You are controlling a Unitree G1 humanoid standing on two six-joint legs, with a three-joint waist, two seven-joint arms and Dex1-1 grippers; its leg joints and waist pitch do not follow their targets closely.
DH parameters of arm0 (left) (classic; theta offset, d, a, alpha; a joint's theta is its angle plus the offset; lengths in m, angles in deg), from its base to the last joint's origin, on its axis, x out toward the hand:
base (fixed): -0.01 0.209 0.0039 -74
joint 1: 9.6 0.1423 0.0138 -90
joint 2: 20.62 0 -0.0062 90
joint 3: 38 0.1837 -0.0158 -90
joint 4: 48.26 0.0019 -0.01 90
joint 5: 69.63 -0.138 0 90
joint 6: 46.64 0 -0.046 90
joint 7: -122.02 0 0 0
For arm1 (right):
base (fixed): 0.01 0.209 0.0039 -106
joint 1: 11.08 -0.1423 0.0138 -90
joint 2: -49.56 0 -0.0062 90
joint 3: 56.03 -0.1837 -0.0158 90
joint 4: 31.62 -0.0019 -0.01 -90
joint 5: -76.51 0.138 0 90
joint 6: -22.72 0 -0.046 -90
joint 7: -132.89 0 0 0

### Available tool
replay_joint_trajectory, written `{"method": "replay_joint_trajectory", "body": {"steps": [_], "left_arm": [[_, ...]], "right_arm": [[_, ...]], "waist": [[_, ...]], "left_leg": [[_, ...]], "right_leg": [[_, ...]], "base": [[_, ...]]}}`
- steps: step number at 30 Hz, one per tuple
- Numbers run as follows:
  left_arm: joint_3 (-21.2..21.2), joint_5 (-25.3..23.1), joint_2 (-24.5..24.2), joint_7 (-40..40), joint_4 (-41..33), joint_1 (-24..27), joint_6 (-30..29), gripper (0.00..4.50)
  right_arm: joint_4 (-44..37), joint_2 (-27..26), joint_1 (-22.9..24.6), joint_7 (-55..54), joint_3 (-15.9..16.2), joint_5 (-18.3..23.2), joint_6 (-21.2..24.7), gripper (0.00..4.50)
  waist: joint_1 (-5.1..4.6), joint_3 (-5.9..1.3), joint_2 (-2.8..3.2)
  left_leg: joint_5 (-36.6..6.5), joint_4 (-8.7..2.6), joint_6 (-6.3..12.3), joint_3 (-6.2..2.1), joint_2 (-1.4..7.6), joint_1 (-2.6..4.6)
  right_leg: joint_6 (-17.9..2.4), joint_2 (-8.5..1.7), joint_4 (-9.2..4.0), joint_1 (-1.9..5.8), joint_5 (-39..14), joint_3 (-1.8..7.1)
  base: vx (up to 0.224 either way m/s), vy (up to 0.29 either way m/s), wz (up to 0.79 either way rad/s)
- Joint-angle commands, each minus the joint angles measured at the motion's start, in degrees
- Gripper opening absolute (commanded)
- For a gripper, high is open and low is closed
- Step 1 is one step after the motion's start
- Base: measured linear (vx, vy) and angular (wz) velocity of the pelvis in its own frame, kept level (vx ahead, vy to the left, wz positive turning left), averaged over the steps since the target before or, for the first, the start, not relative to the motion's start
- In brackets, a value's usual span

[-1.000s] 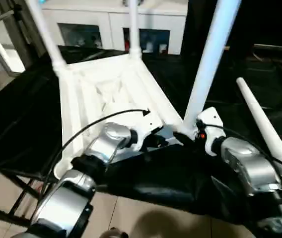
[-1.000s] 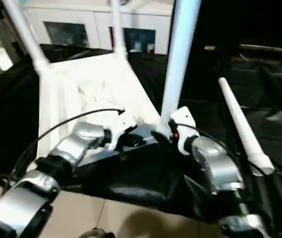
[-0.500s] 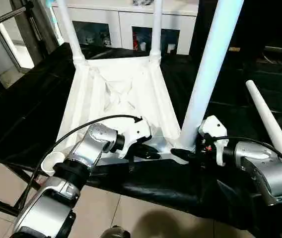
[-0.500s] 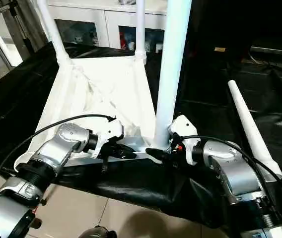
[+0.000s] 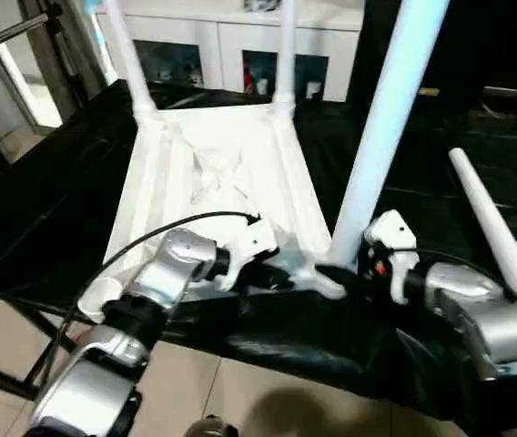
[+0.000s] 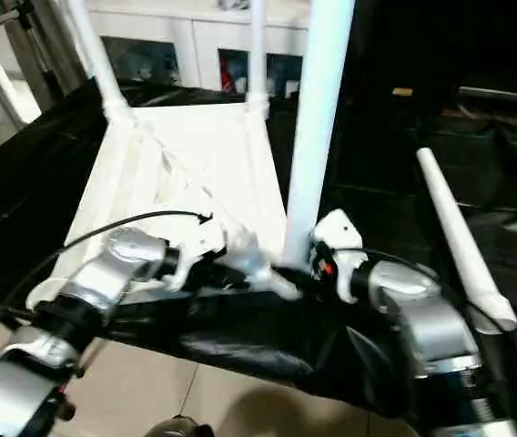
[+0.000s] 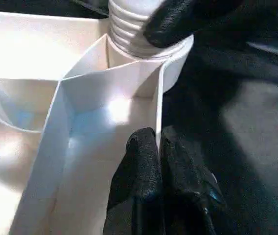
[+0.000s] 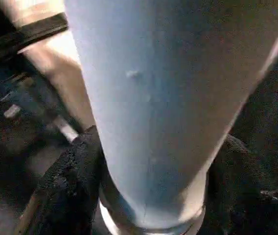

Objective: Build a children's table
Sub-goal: Rotate leg to tighten

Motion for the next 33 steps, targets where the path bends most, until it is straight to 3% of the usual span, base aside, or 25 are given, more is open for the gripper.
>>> {"method": "replay_joint_trajectory", "body": {"steps": [1, 3, 4, 7, 9, 10, 12, 15, 17, 24, 31, 33], "left_arm": [[-2.05, -0.37, 4.61, 9.33, 3.06, -4.03, -2.35, 0.0], [-2.7, -0.52, 5.91, 12.42, 4.36, -5.05, -3.39, 0.0], [-3.57, -0.35, 7.14, 15.38, 5.57, -6.07, -4.41, 0.0], [-5.22, 0.12, 10.56, 21.8, 8.6, -8.93, -5.89, 0.0], [-5.53, 0.31, 12.14, 23.24, 9.59, -10.1, -5.8, 0.0], [-5.51, 0.32, 12.28, 23.17, 9.65, -10.19, -5.68, 0.0], [-5.17, 0.32, 12.95, 21.79, 9.83, -10.57, -4.64, 0.0], [-4.72, 0.06, 12.83, 20.51, 9.78, -10.47, -3.64, 0.0], [-3.82, -0.31, 11.63, 18.18, 9.54, -9.7, -1.83, 0.0], [-2.36, 0.3, 6.58, 7.93, 6.95, -6.85, 2.73, 0.0], [0.25, 2.33, 0.9, -5.35, 0.18, -2.84, 4.41, 0.0], [0.64, 2.41, -0.12, -7.36, -0.59, -2.23, 4.62, 0.0]], "right_arm": [[7.29, -6.92, -1.28, -12.08, -0.79, -1.59, 3.2, 2.61], [9.4, -9.12, -2.15, -16.41, -2.15, -1.96, 3.68, 2.61], [11.12, -10.86, -3.06, -19.69, -3.23, -2.05, 4.13, 2.61], [15.49, -15.34, -6.39, -25.99, -5.52, -1.71, 3.96, 2.61], [17.23, -17.09, -8.26, -26.69, -6.13, -1.06, 3.11, 2.61], [17.29, -17.18, -8.42, -26.54, -6.07, -1.03, 3.03, 2.61], [17.1, -17.45, -9.21, -24.77, -5.48, -0.88, 2.73, 3.31], [16.72, -17.23, -9.3, -23.77, -5.06, -1.15, 2.75, 3.31], [15.6, -15.61, -8.83, -21.64, -3.95, -1.84, 2.03, 3.74], [9.53, -5.01, -4.96, -5.69, 1.69, -2.22, -0.42, 3.74], [3.98, 3.42, -1.74, 6.63, 3.23, -0.23, -1.88, 3.74], [3.48, 4.49, -1.41, 8.14, 2.9, 0.59, -2.27, 3.74]], "waist": [[-0.62, -3.35, -0.99], [-1.35, -3.22, -1.05], [-1.62, -3.2, -0.76], [-2.37, -3.18, -0.84], [-2.6, -3.34, -0.52], [-2.72, -3.41, -0.67], [-2.75, -3.6, -0.61], [-2.82, -3.78, -0.77], [-2.76, -3.92, -0.87], [-2.04, -3.96, -0.79], [-1.1, -3.81, -0.55], [-0.6, -3.82, -0.73]], "left_leg": [[-18.38, -5.05, -1.6, -3.18, 5.31, 1.67], [-20.03, -5.23, -2.92, -3.48, 5.17, 1.74], [-20.62, -5.19, -3.15, -3.52, 5.01, 1.74], [-21.87, -5.24, -3.37, -3.57, 4.91, 1.83], [-21.03, -5.38, -2.99, -3.61, 4.91, 1.63], [-20.5, -5.44, -2.72, -3.56, 4.97, 1.55], [-18.56, -5.42, -2.04, -3.4, 4.99, 1.35], [-16.03, -5.17, -0.34, -3.08, 4.93, 1.17], [-14.27, -4.92, 0.71, -2.92, 4.8, 0.96], [-12.03, -4.64, 3.13, -2.77, 5.2, 0.91], [-13.79, -4.81, 2.42, -2.56, 5.75, 1.39], [-13.83, -4.82, 2.11, -2.59, 5.83, 1.36]], "right_leg": [[-10.41, -5.92, -5.52, 1.51, -21.91, 3.67], [-9.75, -5.93, -5.73, 1.52, -24.29, 3.48], [-9.06, -6.05, -5.96, 1.44, -25.62, 3.48], [-8.46, -5.92, -6.3, 1.36, -26.15, 3.47], [-8.24, -5.78, -6.21, 1.59, -23.85, 3.41], [-8.62, -5.71, -6.14, 1.64, -21.62, 3.45], [-9.62, -5.61, -5.67, 1.91, -17.18, 3.51], [-11.27, -5.64, -5.31, 2.06, -13.21, 3.5], [-11.65, -5.65, -5.17, 2.33, -12.11, 3.47], [-13.04, -5.56, -4.65, 2.55, -8.15, 3.45], [-13.96, -5.48, -4.52, 1.98, -9.87, 3.64], [-14.01, -5.74, -4.49, 2.04, -10.5, 3.7]], "base": [[0.0, 0.0, 0.0], [-0.025, 0.0, -0.02], [0.0, 0.0, 0.0], [0.0, 0.0, 0.0], [0.0, 0.0, 0.0], [0.0, 0.0, 0.0], [0.0, 0.0, 0.0], [0.0, 0.0, 0.0], [0.0, 0.0, 0.0], [0.0, 0.0, 0.0], [0.0, 0.0, 0.0], [0.0, 0.0, 0.0]]}}
